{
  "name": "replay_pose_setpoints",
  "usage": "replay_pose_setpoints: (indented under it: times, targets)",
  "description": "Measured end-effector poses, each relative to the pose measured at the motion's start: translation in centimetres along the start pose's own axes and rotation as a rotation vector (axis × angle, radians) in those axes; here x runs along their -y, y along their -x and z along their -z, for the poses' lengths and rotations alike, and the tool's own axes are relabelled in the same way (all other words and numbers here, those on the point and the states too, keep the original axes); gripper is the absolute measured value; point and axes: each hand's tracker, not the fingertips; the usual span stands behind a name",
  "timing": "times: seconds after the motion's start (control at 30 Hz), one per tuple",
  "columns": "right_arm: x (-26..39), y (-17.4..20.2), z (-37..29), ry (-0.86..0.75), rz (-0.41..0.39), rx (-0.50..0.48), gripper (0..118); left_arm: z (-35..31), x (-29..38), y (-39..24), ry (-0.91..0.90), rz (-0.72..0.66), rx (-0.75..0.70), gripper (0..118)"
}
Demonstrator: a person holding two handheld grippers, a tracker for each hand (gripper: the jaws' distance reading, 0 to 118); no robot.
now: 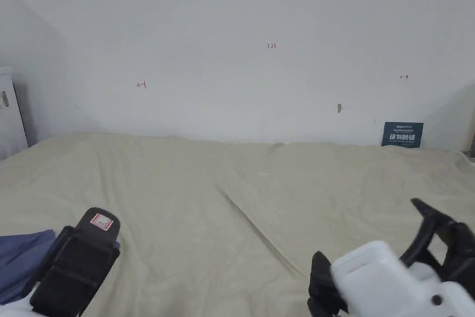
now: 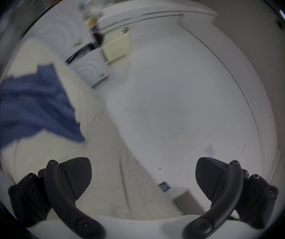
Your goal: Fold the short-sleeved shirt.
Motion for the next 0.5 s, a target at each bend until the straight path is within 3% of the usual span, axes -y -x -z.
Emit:
replay_pose_setpoints:
  times: [0.07,0.13,0.17,0.2,0.23,0.27,0.33,0.37,0.5]
  targets:
    - [0.1,-2.6,0.5,0.055,0.376,-0.05,113,0.0,-0.2,-2.2,-0.004,0.256,0.021,118]
    - [1.2,-4.7,1.2,0.14,0.69,-0.108,113,-0.1,0.4,-4.1,-0.002,0.518,0.028,118]
    - [2.1,-5.7,1.5,0.165,0.801,-0.142,113,-0.1,1.0,-4.9,0.035,0.663,0.068,118]
    - [2.8,-5.8,1.5,0.149,0.848,-0.165,113,0.0,1.6,-5.6,0.062,0.77,0.082,118]
    - [3.4,-5.8,1.5,0.166,0.834,-0.135,113,0.0,2.4,-6.2,0.097,0.886,0.07,118]
    - [3.5,-5.4,1.4,0.186,0.769,-0.077,113,-0.1,3.2,-6.3,0.104,0.944,0.05,118]
    - [3.8,-4.6,1.3,0.183,0.603,-0.011,113,-0.3,4.4,-6.3,0.097,0.98,0.041,118]
    - [3.7,-4.3,1.3,0.184,0.552,-0.004,113,-0.4,4.6,-6.3,0.101,0.933,0.055,118]
    - [3.5,-4.1,1.0,0.146,0.584,-0.016,113,-0.4,4.2,-5.8,0.119,0.825,0.091,118]
